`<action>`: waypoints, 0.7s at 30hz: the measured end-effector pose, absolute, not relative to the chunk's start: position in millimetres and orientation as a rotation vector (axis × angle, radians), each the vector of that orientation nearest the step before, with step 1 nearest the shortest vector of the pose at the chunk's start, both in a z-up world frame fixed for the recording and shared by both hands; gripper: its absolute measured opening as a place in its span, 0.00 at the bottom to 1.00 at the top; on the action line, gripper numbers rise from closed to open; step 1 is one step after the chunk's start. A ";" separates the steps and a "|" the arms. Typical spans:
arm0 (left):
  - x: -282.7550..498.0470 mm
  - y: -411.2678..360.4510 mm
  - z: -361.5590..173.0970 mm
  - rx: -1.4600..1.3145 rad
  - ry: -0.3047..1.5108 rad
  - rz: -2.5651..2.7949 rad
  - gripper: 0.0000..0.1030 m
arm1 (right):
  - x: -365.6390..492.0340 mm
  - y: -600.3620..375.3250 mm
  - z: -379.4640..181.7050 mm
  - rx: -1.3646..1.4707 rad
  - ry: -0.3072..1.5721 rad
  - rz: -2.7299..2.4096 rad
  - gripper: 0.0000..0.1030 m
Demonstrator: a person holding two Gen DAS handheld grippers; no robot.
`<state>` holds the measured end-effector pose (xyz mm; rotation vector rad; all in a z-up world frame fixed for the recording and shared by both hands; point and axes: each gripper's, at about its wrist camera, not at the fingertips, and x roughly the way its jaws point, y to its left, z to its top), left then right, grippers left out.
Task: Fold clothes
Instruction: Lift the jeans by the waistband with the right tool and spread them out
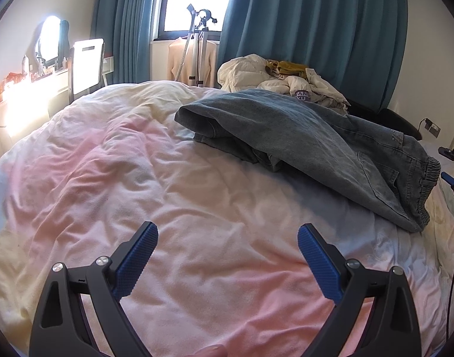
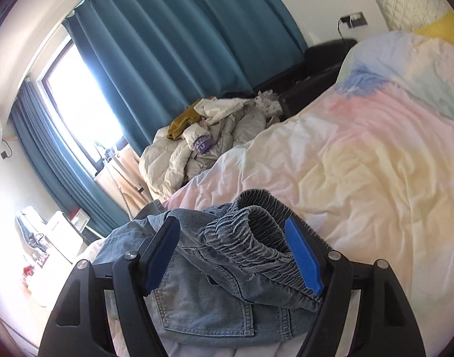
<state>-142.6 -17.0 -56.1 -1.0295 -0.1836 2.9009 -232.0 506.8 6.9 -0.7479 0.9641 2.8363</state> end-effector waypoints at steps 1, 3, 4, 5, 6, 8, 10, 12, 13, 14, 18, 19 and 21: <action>-145.0 -16.5 -58.1 -1.041 -0.184 2.896 0.94 | -236.0 510.0 1.7 -0.771 1.031 2.840 0.72; -149.4 -15.5 -62.0 -1.070 -0.167 2.898 0.94 | -242.4 514.7 -8.8 -0.813 1.166 2.831 0.71; -151.0 -16.4 -63.7 -1.081 -0.167 2.901 0.94 | -242.2 513.4 -12.7 -0.822 1.227 2.812 0.67; -152.7 -17.6 -65.3 -1.090 -0.176 2.901 0.94 | -242.8 509.5 -13.7 -0.836 1.270 2.813 0.66; -154.6 -18.9 -66.9 -1.098 -0.185 2.899 0.94 | -244.6 504.2 -13.1 -0.858 1.304 2.829 0.63; -158.2 -21.1 -69.7 -1.122 -0.193 2.906 0.94 | -251.2 492.7 -8.4 -0.906 1.280 2.862 0.60; -160.0 -23.3 -71.6 -1.133 -0.207 2.909 0.94 | -257.6 482.7 -3.7 -0.932 1.203 2.891 0.57; -160.8 -24.9 -71.7 -1.137 -0.217 2.915 0.94 | -260.9 476.2 -4.4 -0.958 1.159 2.903 0.50; -161.0 -25.3 -71.0 -1.133 -0.221 2.917 0.94 | -260.3 474.7 -6.7 -0.969 1.151 2.896 0.36; -160.9 -25.5 -69.9 -1.127 -0.222 2.921 0.94 | -259.7 473.2 -9.1 -0.981 1.144 2.889 0.27; -157.9 -26.7 -64.6 -1.100 -0.232 2.930 0.94 | -241.7 465.4 -1.5 -0.975 1.041 2.907 0.13; -156.3 -27.3 -62.9 -1.092 -0.241 2.926 0.94 | -234.5 462.0 3.3 -0.970 0.994 2.922 0.13; -152.8 -27.3 -58.8 -1.073 -0.247 2.925 0.94 | -218.4 455.7 12.8 -0.958 0.929 2.952 0.12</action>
